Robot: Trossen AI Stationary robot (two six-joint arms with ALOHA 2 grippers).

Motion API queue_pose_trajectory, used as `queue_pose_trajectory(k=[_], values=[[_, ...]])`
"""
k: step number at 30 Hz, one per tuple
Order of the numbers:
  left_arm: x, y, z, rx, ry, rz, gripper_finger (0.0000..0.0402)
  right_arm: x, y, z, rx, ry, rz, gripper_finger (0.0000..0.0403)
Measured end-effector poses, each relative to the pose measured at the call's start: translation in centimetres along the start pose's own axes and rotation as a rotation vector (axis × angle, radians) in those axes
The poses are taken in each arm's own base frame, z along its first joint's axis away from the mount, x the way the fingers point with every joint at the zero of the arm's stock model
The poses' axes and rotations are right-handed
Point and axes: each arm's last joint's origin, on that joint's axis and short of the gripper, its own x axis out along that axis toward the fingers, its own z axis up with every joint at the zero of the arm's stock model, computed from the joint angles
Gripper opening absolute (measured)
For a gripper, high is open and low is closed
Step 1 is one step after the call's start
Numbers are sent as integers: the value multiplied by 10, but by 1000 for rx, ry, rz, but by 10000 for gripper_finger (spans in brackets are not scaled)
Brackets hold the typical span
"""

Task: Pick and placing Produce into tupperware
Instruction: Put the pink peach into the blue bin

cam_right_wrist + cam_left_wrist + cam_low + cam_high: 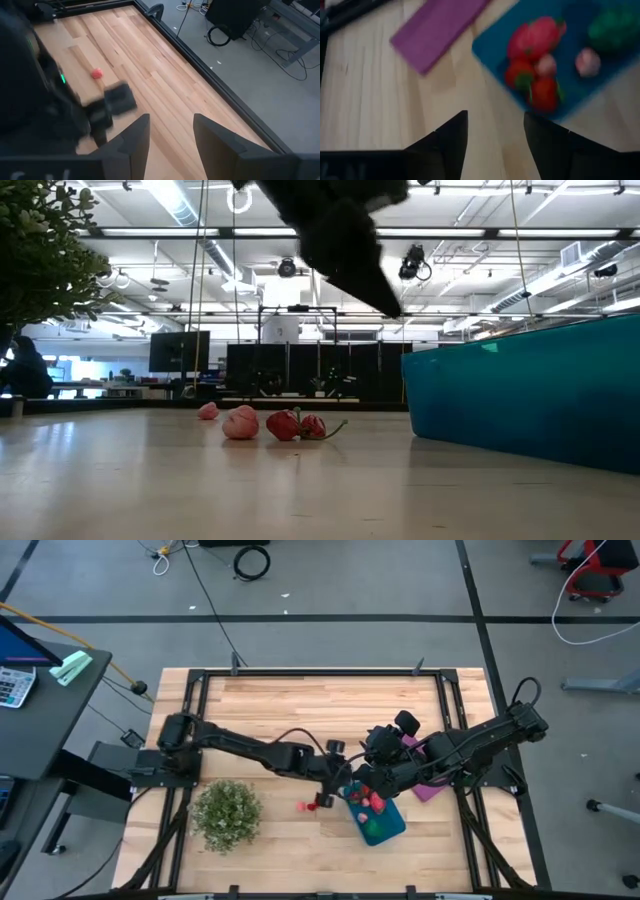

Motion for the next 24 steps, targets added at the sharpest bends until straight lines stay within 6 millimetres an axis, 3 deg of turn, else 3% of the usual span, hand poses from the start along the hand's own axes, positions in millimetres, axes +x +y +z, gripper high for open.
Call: queue_pose_trajectory(k=[5, 11, 24], values=[[-25, 6, -15, -71, 198, -26, 187, 0, 0, 0, 0, 5, 6, 160], [-36, 15, -50, -222, 546, -16, 187, 0, 0, 0, 7, 10, 11, 160], [-23, 29, -135, -267, 883, 14, 171, 0, 1, -1, 7, 29, 30, 160]])
